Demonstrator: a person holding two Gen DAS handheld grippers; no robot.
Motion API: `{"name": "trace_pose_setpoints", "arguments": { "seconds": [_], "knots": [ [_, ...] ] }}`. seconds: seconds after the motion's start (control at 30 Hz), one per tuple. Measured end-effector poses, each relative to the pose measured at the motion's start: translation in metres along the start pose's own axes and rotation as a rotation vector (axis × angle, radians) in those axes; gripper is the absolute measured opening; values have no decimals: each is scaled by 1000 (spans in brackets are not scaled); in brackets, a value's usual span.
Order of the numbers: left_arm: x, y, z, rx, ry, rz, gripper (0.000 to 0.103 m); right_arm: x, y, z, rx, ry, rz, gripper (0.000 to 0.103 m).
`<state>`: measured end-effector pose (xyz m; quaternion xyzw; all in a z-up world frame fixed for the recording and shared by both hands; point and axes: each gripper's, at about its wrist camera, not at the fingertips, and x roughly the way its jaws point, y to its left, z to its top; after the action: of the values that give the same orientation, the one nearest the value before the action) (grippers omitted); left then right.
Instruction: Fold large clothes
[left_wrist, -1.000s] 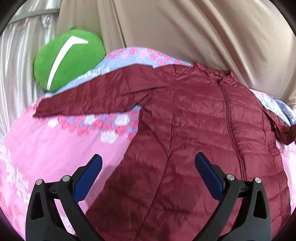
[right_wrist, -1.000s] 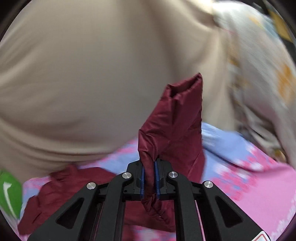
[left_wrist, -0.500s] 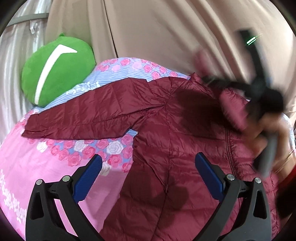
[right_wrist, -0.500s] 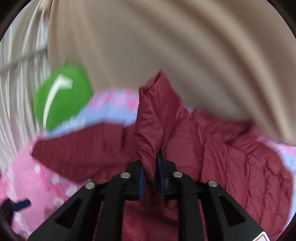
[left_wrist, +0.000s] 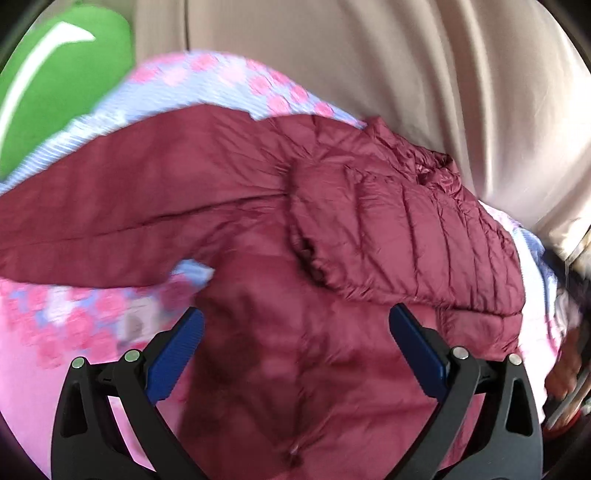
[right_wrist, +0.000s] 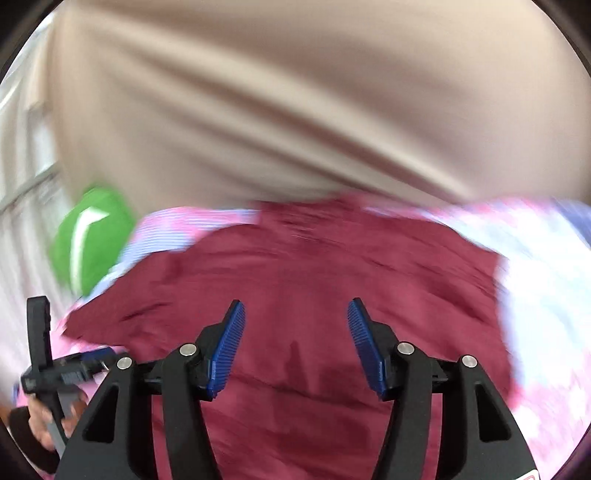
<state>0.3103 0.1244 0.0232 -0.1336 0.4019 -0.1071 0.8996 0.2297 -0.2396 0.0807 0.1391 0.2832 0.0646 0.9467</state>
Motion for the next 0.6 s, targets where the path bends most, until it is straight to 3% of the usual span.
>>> {"name": "trace_pose_setpoints", "arguments": {
  "seconds": [0.13,0.2,0.3,0.4,0.43,0.47,0.5,0.6],
  "knots": [
    [38,-4,18,-89,57,-71,93,-11,-91,-38,245,101,27,59],
    [52,-10,24,-83,78,-81,74,-8,-121,-55,338,135,29,59],
    [68,-25,34,-30,104,-116,13,7,-134,-58,395,153,56,58],
    [69,-32,49,-32,75,-120,5,22,-134,-44,403,148,39,53],
    [64,-35,56,-20,41,-111,4,28,-131,-35,390,140,22,38],
    [58,-38,61,-8,3,-100,4,31,-128,-29,380,131,8,15],
    [50,-41,67,-1,-36,-97,3,30,-127,-23,372,116,2,5],
    [28,-39,74,9,-117,-108,3,-9,-122,-14,373,-101,54,1]
  ]
}}
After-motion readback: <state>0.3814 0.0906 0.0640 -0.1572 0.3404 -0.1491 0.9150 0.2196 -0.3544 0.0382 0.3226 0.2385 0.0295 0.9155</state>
